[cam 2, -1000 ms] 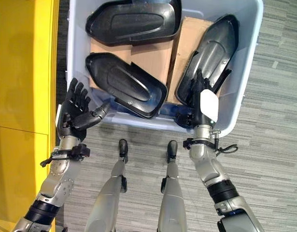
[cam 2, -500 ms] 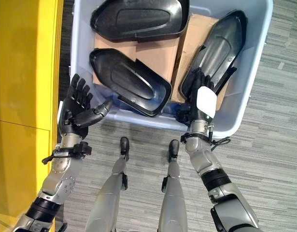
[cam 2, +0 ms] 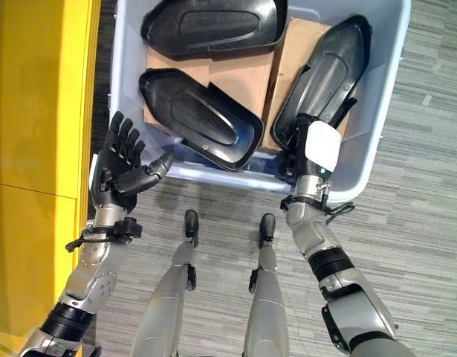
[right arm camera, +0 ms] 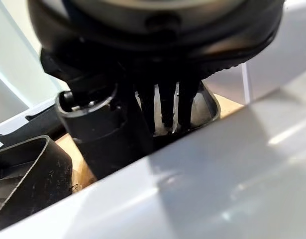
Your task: Move parts from the plastic box to the shelf.
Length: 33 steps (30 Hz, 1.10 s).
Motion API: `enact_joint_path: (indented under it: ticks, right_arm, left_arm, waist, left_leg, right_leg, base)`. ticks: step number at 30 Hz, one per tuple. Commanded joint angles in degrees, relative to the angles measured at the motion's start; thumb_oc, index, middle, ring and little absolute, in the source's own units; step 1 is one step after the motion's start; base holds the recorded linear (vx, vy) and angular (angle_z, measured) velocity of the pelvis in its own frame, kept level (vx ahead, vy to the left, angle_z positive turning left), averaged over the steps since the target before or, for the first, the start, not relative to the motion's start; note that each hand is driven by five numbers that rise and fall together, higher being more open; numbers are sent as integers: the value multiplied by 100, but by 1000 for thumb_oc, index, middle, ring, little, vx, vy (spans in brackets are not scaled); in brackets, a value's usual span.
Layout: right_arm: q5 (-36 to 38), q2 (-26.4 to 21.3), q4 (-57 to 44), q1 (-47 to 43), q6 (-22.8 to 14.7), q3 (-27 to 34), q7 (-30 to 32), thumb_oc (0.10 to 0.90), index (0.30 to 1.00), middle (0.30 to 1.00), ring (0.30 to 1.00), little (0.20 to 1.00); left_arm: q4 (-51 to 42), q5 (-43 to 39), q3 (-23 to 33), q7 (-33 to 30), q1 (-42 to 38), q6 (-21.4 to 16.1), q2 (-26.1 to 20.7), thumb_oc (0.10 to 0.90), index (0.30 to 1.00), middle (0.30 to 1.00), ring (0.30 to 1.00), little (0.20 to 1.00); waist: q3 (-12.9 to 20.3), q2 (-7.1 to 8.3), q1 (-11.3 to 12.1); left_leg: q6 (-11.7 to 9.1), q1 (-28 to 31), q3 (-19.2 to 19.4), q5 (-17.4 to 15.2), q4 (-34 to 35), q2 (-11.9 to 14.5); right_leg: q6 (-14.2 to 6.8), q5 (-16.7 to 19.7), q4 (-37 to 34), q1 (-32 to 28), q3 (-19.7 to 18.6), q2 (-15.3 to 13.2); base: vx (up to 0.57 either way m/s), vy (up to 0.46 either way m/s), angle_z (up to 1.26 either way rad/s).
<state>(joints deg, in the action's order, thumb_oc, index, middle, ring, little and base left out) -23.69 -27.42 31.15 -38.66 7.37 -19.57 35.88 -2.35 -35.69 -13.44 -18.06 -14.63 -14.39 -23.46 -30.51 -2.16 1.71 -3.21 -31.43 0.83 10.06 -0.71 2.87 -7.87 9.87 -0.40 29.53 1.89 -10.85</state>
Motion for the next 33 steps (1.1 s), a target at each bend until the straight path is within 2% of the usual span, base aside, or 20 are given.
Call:
enact_joint_path:
  ticks: [1,9,17,24,30,31,33]
  right_arm:
    - [308,283,-15,319,-65,-262,-441,400,300,300,300,300]
    - [391,270,-134,491,-91,-150,-362,400,300,300,300,300]
    - [436,33,-822,840,-166,222,-241,400,300,300,300,300]
    - [365,-202,-1706,1172,-316,616,-241,400,300,300,300,300]
    - [158,-398,-2454,1477,-514,889,-394,400,300,300,300,300]
    - [85,-434,-2718,1639,-576,984,-514,400,300,300,300,300]
    - [48,-441,-2819,1690,-600,1016,-566,400,300,300,300,300]
  left_arm:
    - [-441,38,122,24,153,-376,-109,900,1000,1000,1000,1000]
    - [-363,20,69,30,104,-351,-84,900,1000,1000,1000,1000]
    - [-248,63,70,64,67,-275,-134,900,1000,1000,1000,1000]
    - [-136,85,83,170,205,-181,-225,900,1000,1000,1000,1000]
    - [-103,79,280,362,555,-91,-346,900,1000,1000,1000,1000]
    - [-83,91,370,451,702,-63,-369,900,1000,1000,1000,1000]
    - [-94,101,413,484,768,-47,-377,900,1000,1000,1000,1000]
  waist:
    - [72,50,77]
    - [72,75,72]
    - [74,165,13]
    - [462,303,-16]
    - [946,451,-44]
    - [1195,505,-68]
    - [1268,515,-68]
  left_leg:
    - [133,-39,15,-613,-537,-58]
    - [112,157,-6,-555,-431,-16]
    - [81,711,-34,-517,-306,51]
    - [66,1237,-38,-540,-181,133]
    - [35,1731,8,-537,43,195]
    - [25,1944,39,-532,159,216]
    - [23,2025,52,-535,194,218]
  right_leg:
    - [-66,-423,444,-353,-95,-265]
    - [-65,-443,436,-502,-69,-241]
    - [-65,-478,415,-979,-24,-236]
    - [-77,-520,347,-1413,-7,-224]
    - [-117,-480,100,-1825,28,-186]
    - [-140,-448,-19,-1997,36,-173]
    - [-143,-440,-56,-2064,36,-164]
  base:
    - [0,0,0]
    - [0,0,0]
    - [0,-8,4]
    - [44,-16,0]
    - [65,-19,-5]
    - [91,-21,-14]
    - [68,-14,-11]
